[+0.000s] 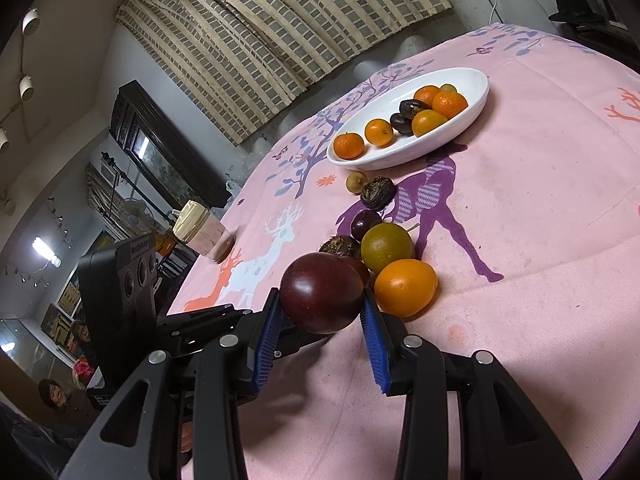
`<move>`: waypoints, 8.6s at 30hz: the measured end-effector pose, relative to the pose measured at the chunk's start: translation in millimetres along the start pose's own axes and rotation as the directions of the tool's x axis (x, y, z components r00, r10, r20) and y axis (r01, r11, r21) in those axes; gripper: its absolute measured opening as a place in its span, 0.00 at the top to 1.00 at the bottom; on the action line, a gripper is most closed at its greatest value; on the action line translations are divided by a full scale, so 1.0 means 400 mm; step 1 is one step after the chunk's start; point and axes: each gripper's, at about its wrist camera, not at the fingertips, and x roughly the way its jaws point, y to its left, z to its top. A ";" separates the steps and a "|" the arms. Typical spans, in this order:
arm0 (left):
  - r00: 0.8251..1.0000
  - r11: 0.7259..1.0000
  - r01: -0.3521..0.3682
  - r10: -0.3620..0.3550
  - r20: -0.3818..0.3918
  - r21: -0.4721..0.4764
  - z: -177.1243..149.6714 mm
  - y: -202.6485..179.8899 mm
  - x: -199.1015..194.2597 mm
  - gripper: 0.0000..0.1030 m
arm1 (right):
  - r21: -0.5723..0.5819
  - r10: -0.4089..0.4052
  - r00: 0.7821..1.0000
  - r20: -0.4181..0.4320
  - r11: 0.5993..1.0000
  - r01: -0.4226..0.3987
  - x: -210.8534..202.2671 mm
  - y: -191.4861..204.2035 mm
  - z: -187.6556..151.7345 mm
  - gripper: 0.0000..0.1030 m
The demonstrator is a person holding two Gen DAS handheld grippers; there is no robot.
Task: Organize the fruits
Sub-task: 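Grasp a dark red tomato with the right tool while the left tool grasps a dark cherry, then carry the tomato and cherry onto the white plate and open both tools, then grasp a tangerine with the right tool while the left tool grasps a red cherry tomato, then place the tangerine and cherry tomato on the white plate and release, then grasp a yellow-green fruit with the right tool while the left tool grasps a mangosteen, then place the yellow-green fruit and mangosteen on the white plate and release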
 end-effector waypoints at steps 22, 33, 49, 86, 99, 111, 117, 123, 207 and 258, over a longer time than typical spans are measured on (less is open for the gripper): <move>0.970 0.995 0.089 -0.076 0.230 -0.048 0.278 0.154 -0.085 0.75 | -0.163 -0.215 0.973 0.081 0.960 0.226 0.074 0.017 0.259 0.61; 0.990 0.989 -0.042 0.060 0.127 -0.140 0.532 0.259 0.172 0.71 | -0.216 -0.303 0.953 0.014 0.930 0.299 0.286 -0.063 0.403 0.58; 0.966 0.964 -0.101 0.153 0.207 -0.245 0.231 0.265 -0.050 0.05 | -0.246 -0.238 0.971 -0.017 0.943 0.226 0.129 -0.034 0.258 0.29; 0.977 0.969 -0.100 0.139 0.163 -0.227 0.048 0.250 -0.107 0.05 | -0.421 -0.465 0.870 -0.163 0.830 0.365 0.121 0.023 0.044 0.61; 0.997 0.994 -0.006 -0.002 0.079 0.111 0.017 0.086 -0.038 0.51 | -0.277 -0.406 0.904 -0.131 0.891 0.360 0.077 -0.027 0.072 0.61; 0.999 0.993 0.039 -0.041 0.019 0.113 0.029 0.075 0.013 0.63 | -0.270 -0.396 0.908 -0.138 0.897 0.350 0.079 -0.029 0.076 0.61; 0.999 0.993 0.052 -0.050 -0.016 0.110 0.032 0.075 0.034 0.71 | -0.264 -0.393 0.909 -0.138 0.899 0.348 0.080 -0.029 0.075 0.61; 0.998 0.994 0.058 -0.057 -0.016 0.097 0.033 0.078 0.034 0.72 | -0.268 -0.393 0.910 -0.135 0.898 0.348 0.080 -0.029 0.075 0.61; 0.993 0.994 -0.104 0.102 0.064 0.024 0.127 0.145 0.012 0.32 | -0.082 -0.206 0.976 -0.069 0.976 0.200 0.099 -0.066 0.173 0.64; 0.977 0.999 -0.037 0.033 0.211 0.014 0.364 0.163 -0.012 0.59 | -0.263 -0.391 0.916 0.094 0.877 0.401 0.151 0.003 0.309 0.64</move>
